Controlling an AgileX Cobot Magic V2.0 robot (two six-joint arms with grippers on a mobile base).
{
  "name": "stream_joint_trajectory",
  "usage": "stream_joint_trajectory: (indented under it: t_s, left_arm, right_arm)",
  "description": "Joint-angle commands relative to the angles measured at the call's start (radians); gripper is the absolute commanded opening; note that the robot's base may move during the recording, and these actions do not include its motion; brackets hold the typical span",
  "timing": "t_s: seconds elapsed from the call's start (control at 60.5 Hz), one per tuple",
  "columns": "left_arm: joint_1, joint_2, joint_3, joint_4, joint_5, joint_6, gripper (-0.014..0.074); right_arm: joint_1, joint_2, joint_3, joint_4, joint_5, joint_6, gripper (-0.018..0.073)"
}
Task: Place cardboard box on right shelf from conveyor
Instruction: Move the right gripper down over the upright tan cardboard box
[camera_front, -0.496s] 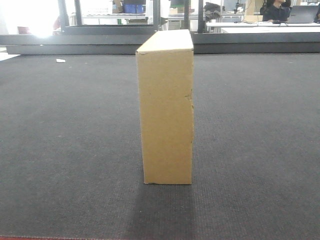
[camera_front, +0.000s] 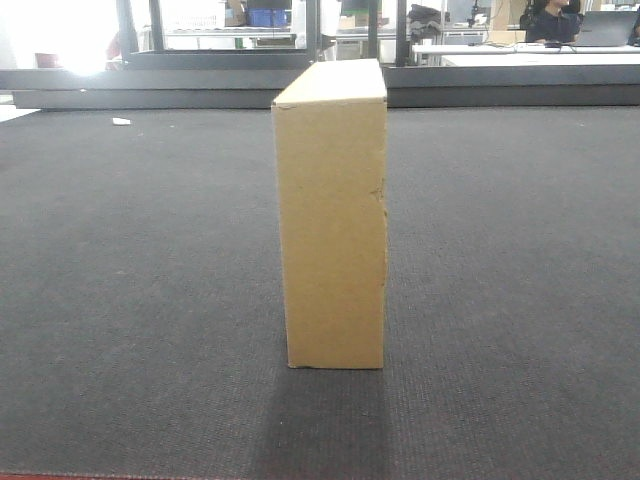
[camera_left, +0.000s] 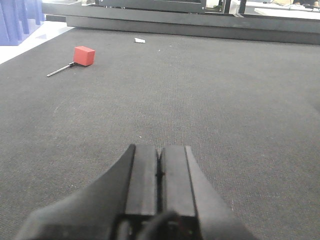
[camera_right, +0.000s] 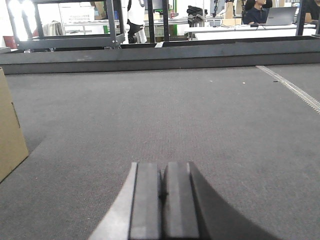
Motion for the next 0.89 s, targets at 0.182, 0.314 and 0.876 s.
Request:
stream_joint_trajectory:
  t_s: [0.182, 0.314, 0.876]
  left_arm:
    - [0.002, -0.015, 0.008, -0.006, -0.084, 0.000, -0.0116]
    - [0.002, -0.015, 0.008, -0.006, -0.084, 0.000, -0.0116]
    - [0.002, -0.015, 0.008, -0.006, -0.084, 0.000, -0.0116]
  right_arm:
    - [-0.007, -0.021, -0.005, 0.000, -0.110, -0.004, 0.0050]
    - [-0.007, -0.021, -0.005, 0.000, -0.121, -0.004, 0.0050]
    - [0.003, 0.273, -0.503, 0.000, 0.043, -0.004, 0.0274]
